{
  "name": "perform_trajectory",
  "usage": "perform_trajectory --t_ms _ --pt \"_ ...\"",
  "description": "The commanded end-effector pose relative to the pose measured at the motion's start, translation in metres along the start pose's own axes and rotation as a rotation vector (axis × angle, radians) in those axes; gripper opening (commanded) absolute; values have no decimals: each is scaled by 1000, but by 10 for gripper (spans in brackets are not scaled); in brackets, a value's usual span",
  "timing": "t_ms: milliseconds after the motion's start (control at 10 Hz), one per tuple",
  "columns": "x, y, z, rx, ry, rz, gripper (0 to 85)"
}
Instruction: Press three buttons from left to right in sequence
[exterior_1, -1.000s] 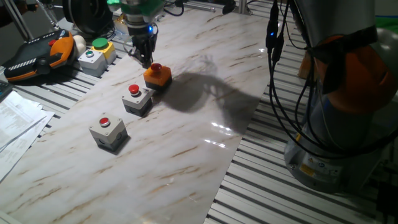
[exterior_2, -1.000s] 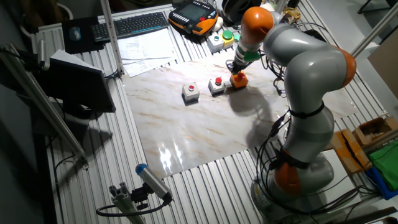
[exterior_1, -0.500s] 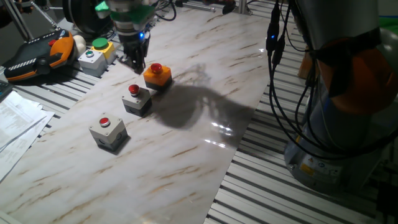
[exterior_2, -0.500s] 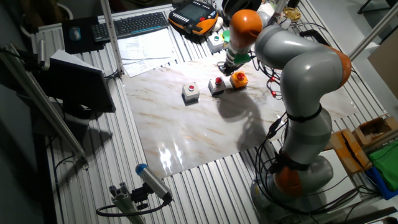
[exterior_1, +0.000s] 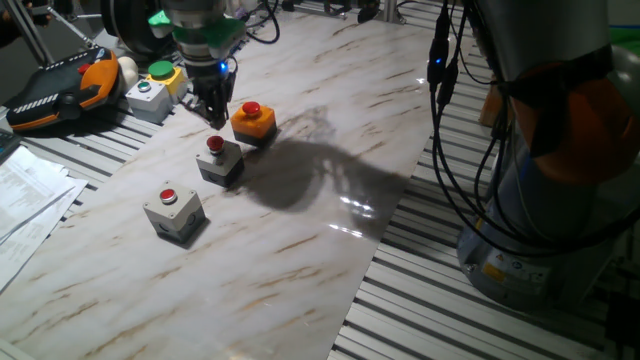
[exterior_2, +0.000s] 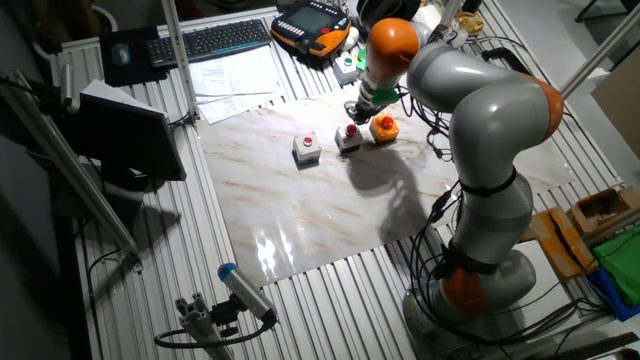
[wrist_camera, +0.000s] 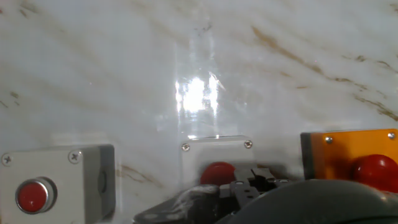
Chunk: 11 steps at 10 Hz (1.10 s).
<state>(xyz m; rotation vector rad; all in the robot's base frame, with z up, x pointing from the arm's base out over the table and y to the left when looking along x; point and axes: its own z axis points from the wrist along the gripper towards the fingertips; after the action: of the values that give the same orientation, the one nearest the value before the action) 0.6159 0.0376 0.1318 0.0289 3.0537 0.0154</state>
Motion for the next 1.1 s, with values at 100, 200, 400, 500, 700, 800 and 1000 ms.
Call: perform_trajectory --t_ms 100,200,400,500,700,800,1000 --pt "1 5 2 0 0 4 7" --pt "2 7 4 3 0 4 7" --pt "2 10 8 -2 0 9 7" --pt "3 13 9 -3 0 13 7" --pt "4 16 8 -3 -1 18 7" --pt "3 16 9 -3 -1 18 7" --pt "3 16 14 -3 -8 18 7"
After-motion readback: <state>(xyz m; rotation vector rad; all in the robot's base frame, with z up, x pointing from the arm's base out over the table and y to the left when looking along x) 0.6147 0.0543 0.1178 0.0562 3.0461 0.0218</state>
